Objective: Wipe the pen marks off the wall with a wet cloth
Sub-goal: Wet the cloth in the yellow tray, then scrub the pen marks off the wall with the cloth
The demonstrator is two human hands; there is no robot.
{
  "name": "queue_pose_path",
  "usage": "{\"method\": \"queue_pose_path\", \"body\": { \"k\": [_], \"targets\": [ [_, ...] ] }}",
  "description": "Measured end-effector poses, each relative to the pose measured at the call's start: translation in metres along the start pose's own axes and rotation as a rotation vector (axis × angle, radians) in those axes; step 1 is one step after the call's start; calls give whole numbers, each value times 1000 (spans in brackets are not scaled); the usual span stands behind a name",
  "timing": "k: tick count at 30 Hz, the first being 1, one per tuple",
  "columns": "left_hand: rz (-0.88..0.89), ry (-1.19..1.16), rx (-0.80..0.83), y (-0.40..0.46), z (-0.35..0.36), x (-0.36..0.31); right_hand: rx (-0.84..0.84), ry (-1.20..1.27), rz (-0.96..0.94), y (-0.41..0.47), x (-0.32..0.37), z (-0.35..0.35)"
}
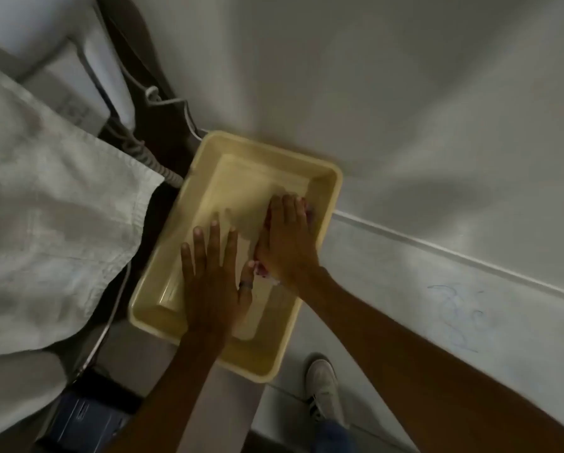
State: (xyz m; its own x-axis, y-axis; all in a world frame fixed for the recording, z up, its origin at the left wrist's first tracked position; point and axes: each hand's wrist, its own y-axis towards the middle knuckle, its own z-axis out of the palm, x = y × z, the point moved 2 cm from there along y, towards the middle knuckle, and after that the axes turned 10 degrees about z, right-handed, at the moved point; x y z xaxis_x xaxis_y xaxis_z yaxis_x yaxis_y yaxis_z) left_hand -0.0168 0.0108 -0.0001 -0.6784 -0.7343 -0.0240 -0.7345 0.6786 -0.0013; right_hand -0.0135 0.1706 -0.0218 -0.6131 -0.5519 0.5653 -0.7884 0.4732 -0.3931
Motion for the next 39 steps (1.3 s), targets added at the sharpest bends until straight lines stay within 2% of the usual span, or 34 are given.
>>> {"method": "queue_pose_path", "body": {
  "k": [2,7,10,12,14,16,18,23,27,34,39],
  "targets": [
    [-69,-33,-23,-1,12,3,10,-120,98,11,1,29],
    [-70,-54,-49,-17,24,-12,-17,-142,24,14,0,47],
    [-50,-47,-114,-18,13,-36,48,-93,-66,13,4,14],
    [-68,-39,-194,-18,0,-56,-28,-12,-209,0,4,-20],
    [-68,-33,-256,-18,-12,-77,-159,172,-312,-20,-13,-59],
    [-52,-46,-291,-22,-19,-107,-274,234,-346,-45,-50,-89],
    [-17,-83,-272,-29,-17,-143,-311,192,-333,-75,-104,-104],
    [117,-134,-98,-65,29,-242,-94,62,37,-151,-268,-85],
    [155,-230,61,-97,87,-309,-32,54,156,-209,-370,-50],
    [286,-219,197,-145,197,-370,80,33,283,-265,-490,16],
    [354,-187,276,-145,288,-387,-14,5,393,-247,-578,54]
  ]
}}
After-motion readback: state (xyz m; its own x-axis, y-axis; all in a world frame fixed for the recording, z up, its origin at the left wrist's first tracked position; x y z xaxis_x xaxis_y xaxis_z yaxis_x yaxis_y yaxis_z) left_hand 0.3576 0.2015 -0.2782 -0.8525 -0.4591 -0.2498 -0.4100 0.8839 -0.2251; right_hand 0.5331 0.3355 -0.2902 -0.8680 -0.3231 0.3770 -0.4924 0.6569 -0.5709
